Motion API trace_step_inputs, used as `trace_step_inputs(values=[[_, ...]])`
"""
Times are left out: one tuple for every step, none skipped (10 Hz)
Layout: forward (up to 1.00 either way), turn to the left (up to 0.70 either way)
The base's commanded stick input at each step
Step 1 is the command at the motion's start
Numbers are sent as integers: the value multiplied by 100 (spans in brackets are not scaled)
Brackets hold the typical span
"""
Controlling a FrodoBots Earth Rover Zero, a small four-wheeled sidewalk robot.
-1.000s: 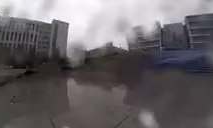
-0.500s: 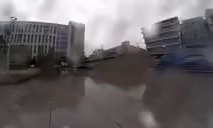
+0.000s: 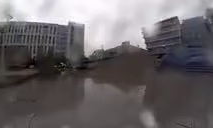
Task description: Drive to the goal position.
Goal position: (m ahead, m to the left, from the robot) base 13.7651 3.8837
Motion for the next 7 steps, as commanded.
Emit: trace_step_inputs(values=[[100,0],[100,0],[100,0],[100,0],[100,0],[100,0],[100,0]])
